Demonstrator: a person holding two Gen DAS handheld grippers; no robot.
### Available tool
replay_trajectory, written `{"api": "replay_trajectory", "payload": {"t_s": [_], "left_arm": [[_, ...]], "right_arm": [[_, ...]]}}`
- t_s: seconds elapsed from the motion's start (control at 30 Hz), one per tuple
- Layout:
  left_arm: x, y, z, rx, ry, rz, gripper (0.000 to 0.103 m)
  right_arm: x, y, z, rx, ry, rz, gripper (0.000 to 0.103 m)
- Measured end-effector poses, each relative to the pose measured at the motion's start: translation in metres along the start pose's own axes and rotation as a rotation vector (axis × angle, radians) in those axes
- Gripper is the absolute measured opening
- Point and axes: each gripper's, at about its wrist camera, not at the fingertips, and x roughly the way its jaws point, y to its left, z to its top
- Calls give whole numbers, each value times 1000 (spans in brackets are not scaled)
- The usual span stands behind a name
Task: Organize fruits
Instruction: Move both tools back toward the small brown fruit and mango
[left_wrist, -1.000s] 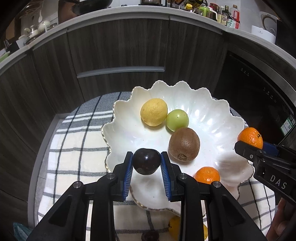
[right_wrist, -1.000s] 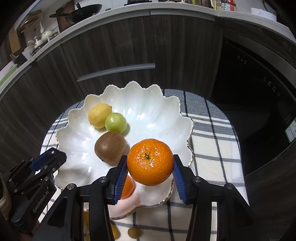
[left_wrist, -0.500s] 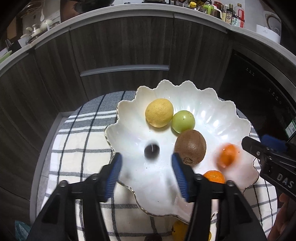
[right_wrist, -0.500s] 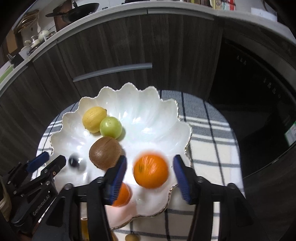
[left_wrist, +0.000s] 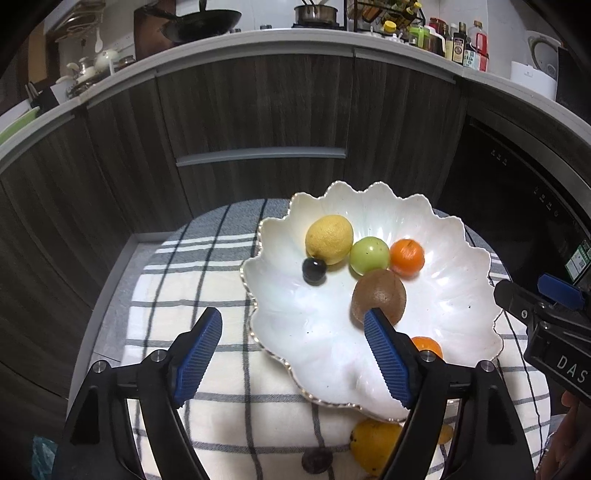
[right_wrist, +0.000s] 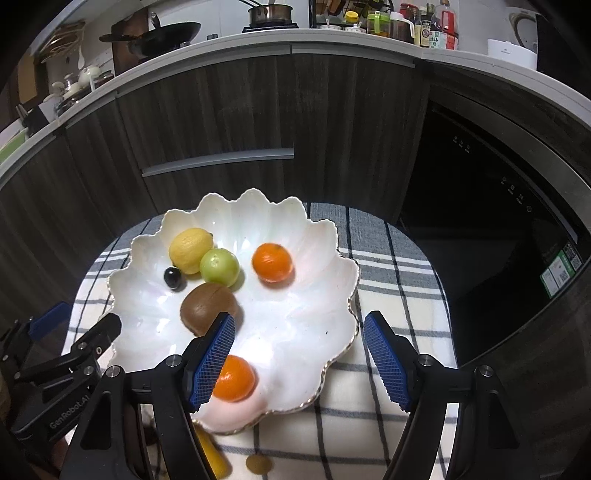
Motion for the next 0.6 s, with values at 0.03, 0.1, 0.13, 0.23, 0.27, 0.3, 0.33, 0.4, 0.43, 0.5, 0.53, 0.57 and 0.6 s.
{"api": "replay_trajectory", "payload": {"t_s": [0.03, 0.1, 0.13, 0.23, 0.27, 0.3, 0.33, 0.4, 0.43, 0.5, 0.53, 0.57, 0.6], "left_arm": [[-4, 1, 0, -3, -4, 1, 79], [-11, 4, -1, -9, -13, 4, 79], [-15, 5, -2, -12, -17, 5, 79], [-25, 8, -5, -15, -25, 10, 79], [-28, 8, -7, -14, -27, 11, 79], [-31, 8, -8, -14, -29, 11, 79], [-34, 8, -10, -14, -33, 13, 79], [-39, 7, -13, -12, -37, 14, 79], [-41, 6, -16, -9, -38, 16, 79], [-44, 5, -20, -5, -39, 17, 79], [-46, 4, -23, -3, -38, 17, 79], [-47, 3, -25, -2, -39, 17, 79], [-47, 2, -27, 0, -39, 16, 79]], "right_arm": [[-2, 1, -1, -2, -2, 1, 73], [-10, 3, -3, -9, -10, 5, 73], [-14, 5, -4, -12, -14, 6, 73], [-24, 8, -7, -20, -25, 9, 73], [-27, 9, -9, -21, -28, 8, 73], [-30, 9, -9, -20, -31, 9, 73], [-32, 9, -10, -18, -32, 10, 73], [-38, 8, -14, -15, -35, 13, 73], [-40, 7, -15, -12, -35, 13, 73], [-43, 5, -18, -9, -37, 12, 73], [-44, 4, -20, -8, -37, 11, 73], [-46, 3, -22, -7, -36, 12, 73], [-47, 2, -24, -6, -35, 12, 73]]}}
